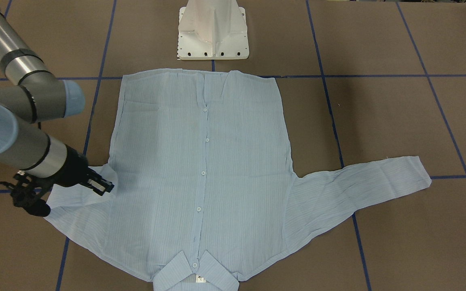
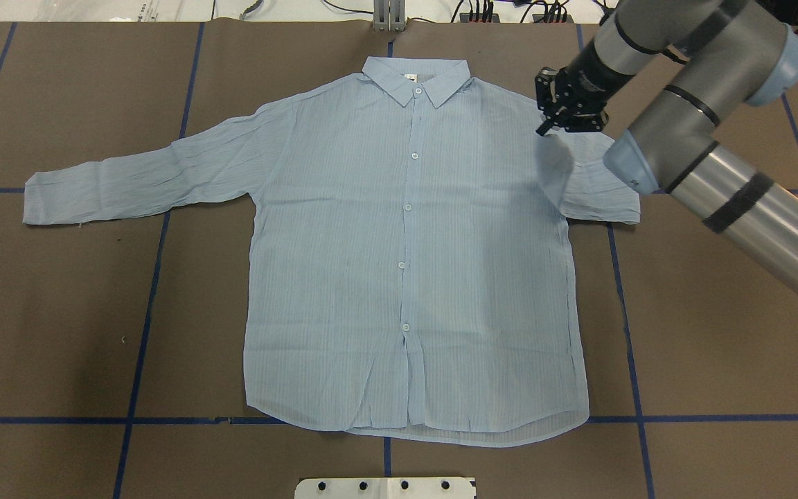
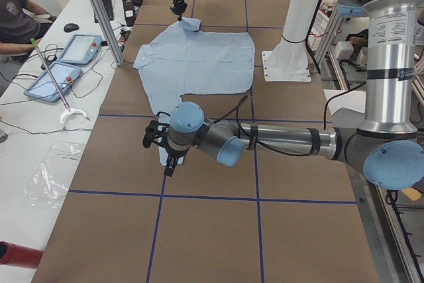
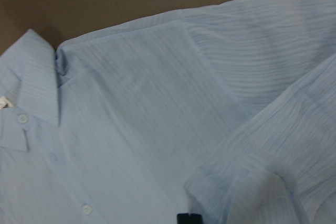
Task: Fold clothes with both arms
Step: 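Lift the cuff with the right gripper and carry it toward the collar, then lay the sleeve across the shirt body near the collar and open the right gripper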
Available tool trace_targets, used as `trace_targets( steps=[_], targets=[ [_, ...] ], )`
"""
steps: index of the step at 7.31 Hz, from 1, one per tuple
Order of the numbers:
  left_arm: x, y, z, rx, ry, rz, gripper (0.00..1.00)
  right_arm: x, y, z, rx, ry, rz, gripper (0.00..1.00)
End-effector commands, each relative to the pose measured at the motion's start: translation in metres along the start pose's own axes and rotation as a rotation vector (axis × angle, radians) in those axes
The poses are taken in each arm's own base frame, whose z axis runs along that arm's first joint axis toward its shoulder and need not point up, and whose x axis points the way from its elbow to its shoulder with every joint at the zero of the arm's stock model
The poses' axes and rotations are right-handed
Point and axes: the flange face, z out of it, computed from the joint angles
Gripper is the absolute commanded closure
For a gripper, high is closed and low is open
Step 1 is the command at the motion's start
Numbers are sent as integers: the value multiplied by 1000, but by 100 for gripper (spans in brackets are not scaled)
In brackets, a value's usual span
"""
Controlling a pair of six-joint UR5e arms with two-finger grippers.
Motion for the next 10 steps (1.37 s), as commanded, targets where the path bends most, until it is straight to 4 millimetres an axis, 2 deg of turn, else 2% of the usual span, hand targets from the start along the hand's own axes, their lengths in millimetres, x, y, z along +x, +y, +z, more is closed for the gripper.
trace_targets(
  steps=[1,2,4,6,7,8,9,10],
  targets=[
    [0,0,0,0,1,4,0,-132,94,32,96,-42,99,100],
    [0,0,0,0,1,5,0,-154,111,38,110,-73,114,100],
    [0,0,0,0,1,5,0,-179,151,64,142,-145,153,100],
    [0,0,1,-1,1,4,0,-179,171,80,158,-152,136,100],
    [-1,1,2,-4,1,1,0,-178,173,88,171,-149,136,72],
    [-2,2,4,-6,3,1,0,-180,188,100,181,-151,124,9],
    [-2,2,4,-6,3,-1,0,-193,215,118,216,-157,142,1],
    [-4,4,12,-23,5,-2,0,-203,225,117,215,-173,160,1]
  ],
)
